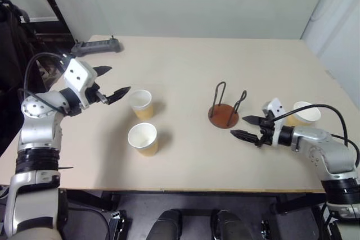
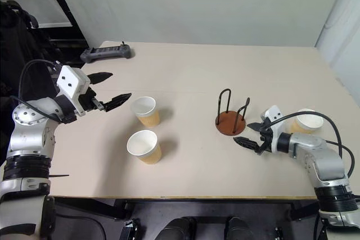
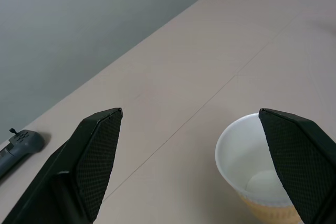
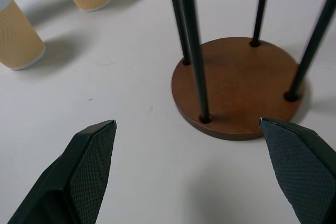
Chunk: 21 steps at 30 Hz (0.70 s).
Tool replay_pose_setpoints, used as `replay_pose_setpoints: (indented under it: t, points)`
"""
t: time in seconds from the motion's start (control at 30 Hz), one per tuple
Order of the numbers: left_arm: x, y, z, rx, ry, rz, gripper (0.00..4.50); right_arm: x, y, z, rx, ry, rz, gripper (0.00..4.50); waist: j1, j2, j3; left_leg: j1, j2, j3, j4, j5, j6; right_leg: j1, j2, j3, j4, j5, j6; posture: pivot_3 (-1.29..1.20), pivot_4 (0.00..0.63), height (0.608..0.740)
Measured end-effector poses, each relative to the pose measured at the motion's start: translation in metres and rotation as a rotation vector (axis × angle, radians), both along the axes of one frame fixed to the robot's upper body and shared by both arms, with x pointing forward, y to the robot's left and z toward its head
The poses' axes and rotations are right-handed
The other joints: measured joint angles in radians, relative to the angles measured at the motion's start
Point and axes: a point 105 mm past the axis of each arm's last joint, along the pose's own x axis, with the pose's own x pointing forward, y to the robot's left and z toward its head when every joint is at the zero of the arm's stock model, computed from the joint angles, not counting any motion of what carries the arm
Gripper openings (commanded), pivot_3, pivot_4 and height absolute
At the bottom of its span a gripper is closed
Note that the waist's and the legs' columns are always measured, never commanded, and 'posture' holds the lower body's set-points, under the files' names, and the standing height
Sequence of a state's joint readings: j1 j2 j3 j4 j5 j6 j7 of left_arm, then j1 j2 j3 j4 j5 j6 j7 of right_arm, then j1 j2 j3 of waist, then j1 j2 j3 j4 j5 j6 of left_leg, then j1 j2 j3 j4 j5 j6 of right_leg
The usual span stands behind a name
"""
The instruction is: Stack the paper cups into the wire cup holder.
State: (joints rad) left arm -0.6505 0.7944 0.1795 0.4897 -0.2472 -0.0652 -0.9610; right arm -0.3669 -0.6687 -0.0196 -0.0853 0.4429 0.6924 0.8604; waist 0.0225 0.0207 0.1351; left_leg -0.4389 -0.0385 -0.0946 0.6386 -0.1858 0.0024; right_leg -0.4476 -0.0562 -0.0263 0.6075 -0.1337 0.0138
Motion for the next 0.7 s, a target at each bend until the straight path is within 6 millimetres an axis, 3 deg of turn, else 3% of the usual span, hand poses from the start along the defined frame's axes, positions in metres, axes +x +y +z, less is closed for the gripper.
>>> replay_pose_setpoints:
  t: [0.7]
  points:
    - [0.001,-0.001,-0.001,-0.002,0.001,-0.002,4.45,0.017,0.024,0.011,-0.001,-0.098,0.002,4.5,0.0,0.0,0.0,0.0,0.0,0.0,0.0,0.0,0.0,0.0,0.0,0.0,0.0,0.001,-0.001,0.0,0.15,0.74]
